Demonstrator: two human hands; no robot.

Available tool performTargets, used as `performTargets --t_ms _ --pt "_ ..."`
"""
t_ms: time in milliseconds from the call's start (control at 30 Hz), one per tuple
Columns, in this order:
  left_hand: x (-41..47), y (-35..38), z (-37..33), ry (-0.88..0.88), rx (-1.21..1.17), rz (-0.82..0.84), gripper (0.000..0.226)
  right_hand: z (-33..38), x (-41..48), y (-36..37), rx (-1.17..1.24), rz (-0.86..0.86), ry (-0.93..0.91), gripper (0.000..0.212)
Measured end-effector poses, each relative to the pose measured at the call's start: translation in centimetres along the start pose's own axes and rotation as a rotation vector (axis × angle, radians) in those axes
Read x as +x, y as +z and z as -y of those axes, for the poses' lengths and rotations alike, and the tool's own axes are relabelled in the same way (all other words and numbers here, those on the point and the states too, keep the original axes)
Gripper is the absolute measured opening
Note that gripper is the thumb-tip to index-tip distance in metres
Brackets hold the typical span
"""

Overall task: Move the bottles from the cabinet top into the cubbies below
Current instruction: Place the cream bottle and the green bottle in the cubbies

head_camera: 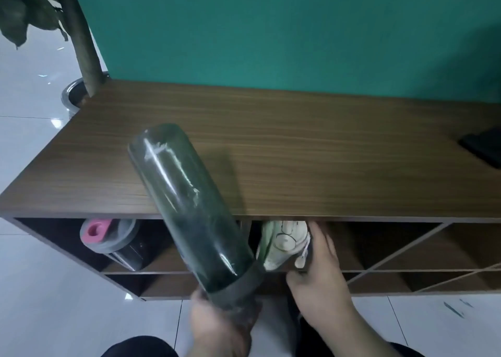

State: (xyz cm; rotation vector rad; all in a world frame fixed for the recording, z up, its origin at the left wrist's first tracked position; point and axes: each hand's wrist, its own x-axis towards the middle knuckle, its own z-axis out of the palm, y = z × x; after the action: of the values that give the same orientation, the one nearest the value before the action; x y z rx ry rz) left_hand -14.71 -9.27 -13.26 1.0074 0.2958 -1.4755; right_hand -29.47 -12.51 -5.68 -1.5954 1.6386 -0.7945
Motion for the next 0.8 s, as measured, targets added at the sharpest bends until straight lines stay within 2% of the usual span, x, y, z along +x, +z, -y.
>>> performTargets --t_ms 33,100,133,200,267,333,433,500,667,800 --pt "-1.1 0.0 -1.5 0.016 -0.062 0.028 0.062 0.0 -1.9 -0.1 0.1 -0.051 0.052 0.071" --pt "-3.5 -0.1 -4.3 0.073 -0.154 0.095 0.083 0.2 -5.1 0.7 0.384 -0.179 0.144 0.05" --pt "-4.0 -0.6 -4.9 0.084 -0.118 0.118 0.094 0.6 -5.9 1.6 0.501 -0.171 0.229 0.041" --pt "-5.5 -1.4 -5.2 0.081 0.001 0.255 0.109 2.1 -6.9 3.7 0.589 0.099 0.301 0.048" --pt "-6.8 -2.1 -5.3 0.083 0.066 0.341 0.118 3.9 -7.8 5.2 0.589 0.322 0.253 0.054" --pt "-8.0 -2.5 -5.6 0.137 0.123 0.394 0.114 4.8 -8.2 6.4 0.62 0.365 0.215 0.053" --pt "-8.8 -3.3 -5.7 0.227 0.195 0.38 0.087 5.4 -8.7 7.6 0.602 0.345 0.149 0.061" --pt "-9.0 -3.8 -5.7 0.263 0.207 0.4 0.078 5.8 -9.0 7.7 0.611 0.346 0.116 0.06" --pt "-10.2 -3.4 -6.0 0.341 0.212 0.496 0.098 5.6 -9.7 7.1 0.582 0.35 0.05 0.06" --pt "-10.6 -2.6 -4.6 0.392 0.248 0.525 0.099 4.9 -10.0 4.3 0.484 0.302 -0.009 0.066"
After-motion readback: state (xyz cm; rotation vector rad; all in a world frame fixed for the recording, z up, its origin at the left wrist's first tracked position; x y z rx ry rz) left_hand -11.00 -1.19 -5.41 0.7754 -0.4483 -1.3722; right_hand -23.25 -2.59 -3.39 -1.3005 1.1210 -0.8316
